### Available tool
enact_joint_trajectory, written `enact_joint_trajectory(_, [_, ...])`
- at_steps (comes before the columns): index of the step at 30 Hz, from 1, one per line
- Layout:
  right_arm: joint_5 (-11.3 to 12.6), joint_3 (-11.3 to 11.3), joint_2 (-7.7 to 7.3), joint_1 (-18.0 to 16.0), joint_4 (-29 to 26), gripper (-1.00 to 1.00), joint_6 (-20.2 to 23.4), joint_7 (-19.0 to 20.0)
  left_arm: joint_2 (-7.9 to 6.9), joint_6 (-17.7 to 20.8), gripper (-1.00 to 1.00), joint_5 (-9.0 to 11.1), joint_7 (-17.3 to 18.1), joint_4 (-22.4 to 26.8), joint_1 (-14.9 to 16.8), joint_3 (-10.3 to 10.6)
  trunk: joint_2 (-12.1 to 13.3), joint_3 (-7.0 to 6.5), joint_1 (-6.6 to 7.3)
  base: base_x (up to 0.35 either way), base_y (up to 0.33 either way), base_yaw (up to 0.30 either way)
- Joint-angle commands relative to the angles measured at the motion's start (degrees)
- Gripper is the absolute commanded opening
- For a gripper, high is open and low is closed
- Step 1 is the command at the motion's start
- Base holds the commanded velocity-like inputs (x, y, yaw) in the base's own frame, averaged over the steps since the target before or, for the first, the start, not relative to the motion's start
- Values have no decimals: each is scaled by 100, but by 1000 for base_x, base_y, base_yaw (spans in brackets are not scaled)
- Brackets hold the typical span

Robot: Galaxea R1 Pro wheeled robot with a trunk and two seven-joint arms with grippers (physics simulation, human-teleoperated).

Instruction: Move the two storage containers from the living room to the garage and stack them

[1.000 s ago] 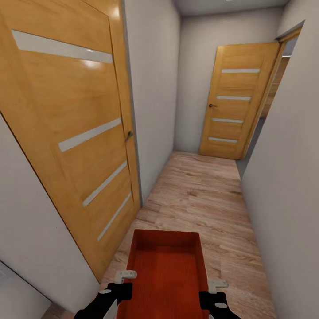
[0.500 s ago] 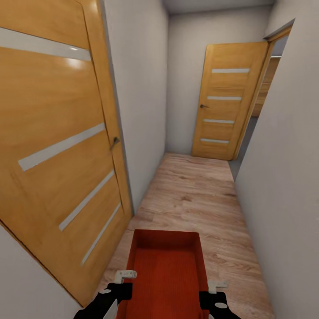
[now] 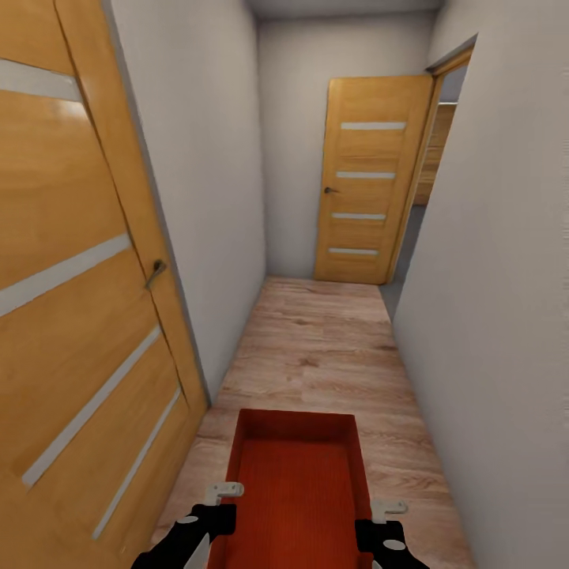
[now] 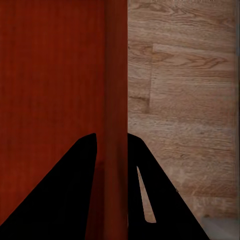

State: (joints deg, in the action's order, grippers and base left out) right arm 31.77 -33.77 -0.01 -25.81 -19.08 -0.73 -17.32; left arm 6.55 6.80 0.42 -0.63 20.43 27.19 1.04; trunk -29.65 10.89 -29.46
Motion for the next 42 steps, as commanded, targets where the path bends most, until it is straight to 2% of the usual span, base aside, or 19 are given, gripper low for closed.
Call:
enact_joint_trajectory(1, [-101,73,-43,-12,-14,-100,-41,-105,-66,40,-100,-69,-51,-4,-3,-25,-8,9,-5,323,0,-243])
enact_joint_trajectory(8, [-101,73,-43,-12,-16,-100,-41,-105,-66,41,-100,-69,-51,-2,-3,-25,-8,9,-5,323,0,-167])
enact_joint_trajectory(42, [-101,73,-43,-12,-10,-100,-39,-105,-66,41,-100,-69,-51,22,-3,-25,-8,9,-5,323,0,-2])
